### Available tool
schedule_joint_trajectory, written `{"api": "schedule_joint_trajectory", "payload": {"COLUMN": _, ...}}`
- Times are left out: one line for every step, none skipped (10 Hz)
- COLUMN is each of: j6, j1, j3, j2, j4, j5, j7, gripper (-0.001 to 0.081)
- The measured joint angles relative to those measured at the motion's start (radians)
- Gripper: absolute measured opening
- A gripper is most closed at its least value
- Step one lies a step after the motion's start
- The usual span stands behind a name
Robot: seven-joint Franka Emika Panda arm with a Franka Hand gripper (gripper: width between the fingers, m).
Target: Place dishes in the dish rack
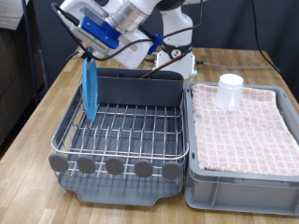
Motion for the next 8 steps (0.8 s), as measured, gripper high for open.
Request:
{"api": "schedule_joint_trajectory", "payload": {"j6": 0.015, "j1": 0.0, "j3": -0.007, "j2": 0.01, "j4": -0.002, "j5": 0.0, "j7": 0.003, "gripper": 0.0025}}
{"api": "schedule_joint_trajectory", "payload": {"j6": 0.026, "j1": 0.0, "j3": -0.015, "j2": 0.02, "j4": -0.005, "j5": 0.0, "j7": 0.013, "gripper": 0.0024}}
{"api": "schedule_joint_trajectory", "payload": {"j6": 0.033, "j1": -0.001, "j3": -0.02, "j2": 0.03, "j4": -0.009, "j5": 0.0, "j7": 0.032, "gripper": 0.0024}}
{"api": "schedule_joint_trajectory", "payload": {"j6": 0.04, "j1": -0.001, "j3": -0.026, "j2": 0.038, "j4": -0.014, "j5": 0.0, "j7": 0.056, "gripper": 0.0024}}
{"api": "schedule_joint_trajectory", "payload": {"j6": 0.049, "j1": -0.001, "j3": -0.031, "j2": 0.046, "j4": -0.02, "j5": 0.0, "j7": 0.079, "gripper": 0.0024}}
{"api": "schedule_joint_trajectory", "payload": {"j6": 0.061, "j1": -0.001, "j3": -0.036, "j2": 0.055, "j4": -0.024, "j5": 0.0, "j7": 0.096, "gripper": 0.0024}}
{"api": "schedule_joint_trajectory", "payload": {"j6": 0.079, "j1": -0.002, "j3": -0.042, "j2": 0.066, "j4": -0.029, "j5": 0.001, "j7": 0.111, "gripper": 0.0024}}
{"api": "schedule_joint_trajectory", "payload": {"j6": 0.1, "j1": -0.003, "j3": -0.047, "j2": 0.079, "j4": -0.032, "j5": 0.003, "j7": 0.121, "gripper": 0.0024}}
